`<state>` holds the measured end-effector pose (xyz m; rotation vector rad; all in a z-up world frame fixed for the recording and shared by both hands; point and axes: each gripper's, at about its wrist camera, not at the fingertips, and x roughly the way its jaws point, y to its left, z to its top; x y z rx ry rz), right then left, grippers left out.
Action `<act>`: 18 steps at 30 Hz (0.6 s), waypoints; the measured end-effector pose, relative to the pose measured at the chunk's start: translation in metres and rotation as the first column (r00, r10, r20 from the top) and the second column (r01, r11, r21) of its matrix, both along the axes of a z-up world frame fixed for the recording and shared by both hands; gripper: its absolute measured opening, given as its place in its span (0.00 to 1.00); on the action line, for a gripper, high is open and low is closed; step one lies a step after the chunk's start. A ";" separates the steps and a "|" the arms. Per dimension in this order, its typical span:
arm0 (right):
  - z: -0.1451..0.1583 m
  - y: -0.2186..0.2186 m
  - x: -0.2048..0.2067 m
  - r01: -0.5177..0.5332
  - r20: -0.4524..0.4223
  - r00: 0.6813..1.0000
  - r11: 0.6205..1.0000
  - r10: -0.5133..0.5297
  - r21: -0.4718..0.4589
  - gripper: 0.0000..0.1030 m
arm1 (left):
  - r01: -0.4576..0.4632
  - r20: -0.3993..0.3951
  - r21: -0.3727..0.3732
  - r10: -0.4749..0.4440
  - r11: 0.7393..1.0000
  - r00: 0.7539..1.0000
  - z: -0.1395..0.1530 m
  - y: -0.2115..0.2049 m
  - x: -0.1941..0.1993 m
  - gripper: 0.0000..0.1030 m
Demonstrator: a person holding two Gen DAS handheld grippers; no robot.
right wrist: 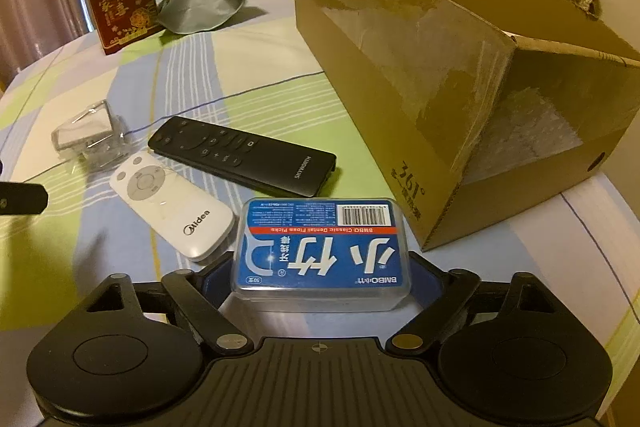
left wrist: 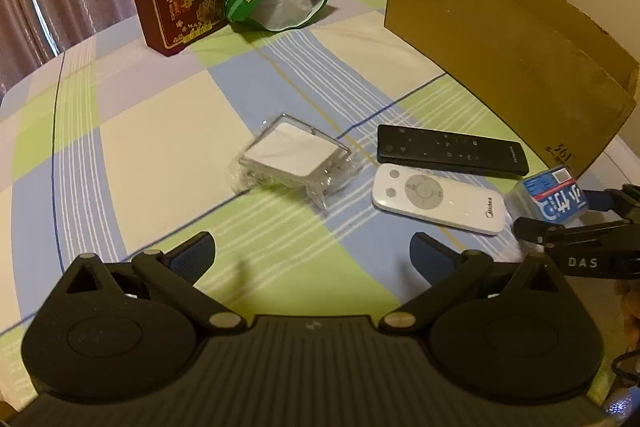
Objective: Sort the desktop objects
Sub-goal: 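Lower the right tool toward the blue dental floss box, then close the right tool on the floss box while the left tool closes on the clear wrapped square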
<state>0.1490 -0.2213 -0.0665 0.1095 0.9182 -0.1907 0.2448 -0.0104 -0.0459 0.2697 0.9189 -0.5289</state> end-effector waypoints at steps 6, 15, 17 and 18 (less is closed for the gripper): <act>0.006 -0.001 -0.003 -0.017 0.001 1.000 1.000 0.017 -0.003 0.83 | 0.063 0.034 0.032 -0.064 0.997 0.997 -0.004 -0.005 0.020 0.99; 0.015 -0.001 -0.008 -0.019 -0.004 1.000 0.999 0.019 -0.032 0.83 | 0.209 0.046 0.066 -0.212 0.976 0.976 -0.014 -0.019 0.051 0.99; 0.015 -0.001 -0.009 -0.014 -0.009 1.000 0.999 0.013 -0.037 0.83 | 0.263 0.035 0.071 -0.266 0.962 0.963 -0.016 -0.023 0.059 0.99; 0.015 -0.002 -0.010 -0.010 -0.012 1.000 0.999 0.009 -0.038 0.83 | 0.289 0.026 0.072 -0.292 0.955 0.956 -0.017 -0.026 0.063 0.99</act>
